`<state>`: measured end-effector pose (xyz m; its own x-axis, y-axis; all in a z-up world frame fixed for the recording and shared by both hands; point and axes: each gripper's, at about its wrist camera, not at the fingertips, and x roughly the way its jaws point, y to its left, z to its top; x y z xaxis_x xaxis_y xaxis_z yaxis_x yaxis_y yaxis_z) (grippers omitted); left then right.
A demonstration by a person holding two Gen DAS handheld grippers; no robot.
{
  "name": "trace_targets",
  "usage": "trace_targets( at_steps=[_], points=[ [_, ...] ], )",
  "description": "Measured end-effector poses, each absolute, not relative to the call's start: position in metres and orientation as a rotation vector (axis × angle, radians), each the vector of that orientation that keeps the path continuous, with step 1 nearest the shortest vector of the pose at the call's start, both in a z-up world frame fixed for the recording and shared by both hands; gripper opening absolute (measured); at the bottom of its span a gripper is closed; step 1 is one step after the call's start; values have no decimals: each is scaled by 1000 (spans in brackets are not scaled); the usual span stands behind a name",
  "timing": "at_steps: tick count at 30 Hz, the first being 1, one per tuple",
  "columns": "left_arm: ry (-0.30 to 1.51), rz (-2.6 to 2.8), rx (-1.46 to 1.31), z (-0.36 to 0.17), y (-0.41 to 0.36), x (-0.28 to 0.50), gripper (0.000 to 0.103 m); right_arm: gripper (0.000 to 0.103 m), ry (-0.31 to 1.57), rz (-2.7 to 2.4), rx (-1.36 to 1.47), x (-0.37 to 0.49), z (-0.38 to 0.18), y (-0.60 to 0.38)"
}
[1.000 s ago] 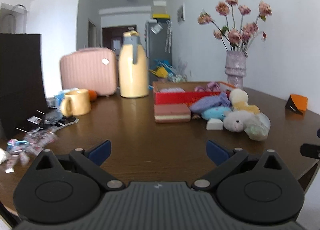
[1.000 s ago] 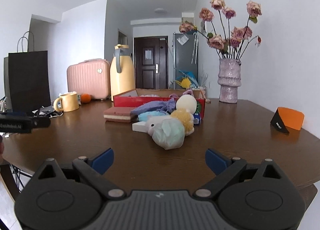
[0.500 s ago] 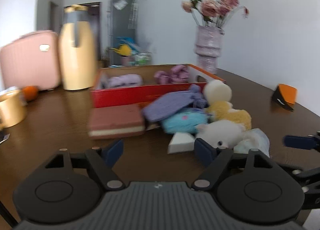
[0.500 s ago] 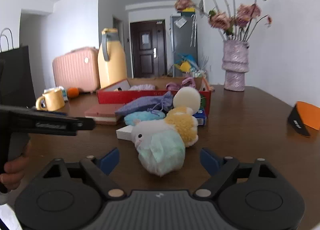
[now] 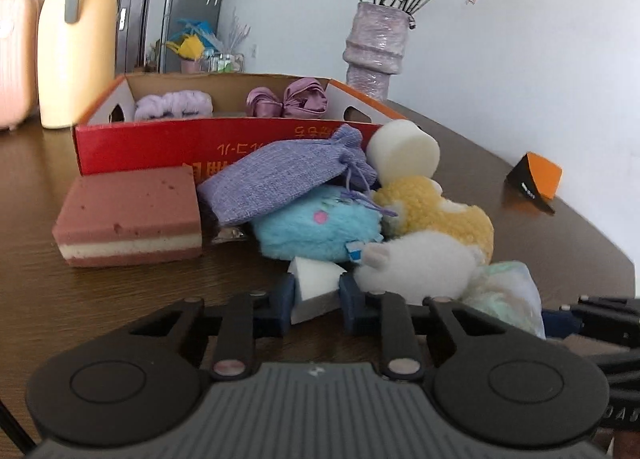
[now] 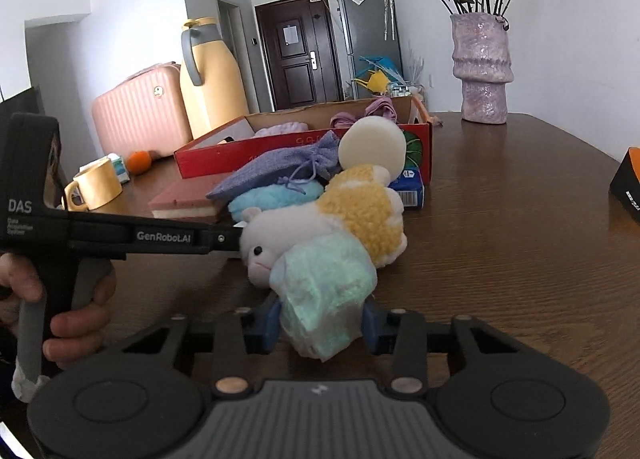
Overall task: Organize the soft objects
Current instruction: 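Grasp the mint-green fuzzy ball with the right gripper while the left grasps the white foam block, then lower the ball and foam block into the box and open both grippers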
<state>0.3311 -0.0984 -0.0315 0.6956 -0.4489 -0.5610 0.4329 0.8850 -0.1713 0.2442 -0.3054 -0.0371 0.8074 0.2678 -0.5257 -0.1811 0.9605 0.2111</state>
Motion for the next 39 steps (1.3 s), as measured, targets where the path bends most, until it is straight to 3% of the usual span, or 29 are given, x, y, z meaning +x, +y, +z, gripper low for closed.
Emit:
trace_targets(
  at_steps=[16,25,32,39],
  points=[
    [487,-214,-27,3,-8,205,19,35,544,342,129,191,-18,-272],
    [424,-208,-63,20,7,177,19,35,476,344,95,165,7,-255],
    [365,-240,-105,48,3,222,19,35,432,364,128,203,36,-267],
    [415,-213,-103,84,-19,381,20,35,457,428,99,377,90,-280]
  ],
)
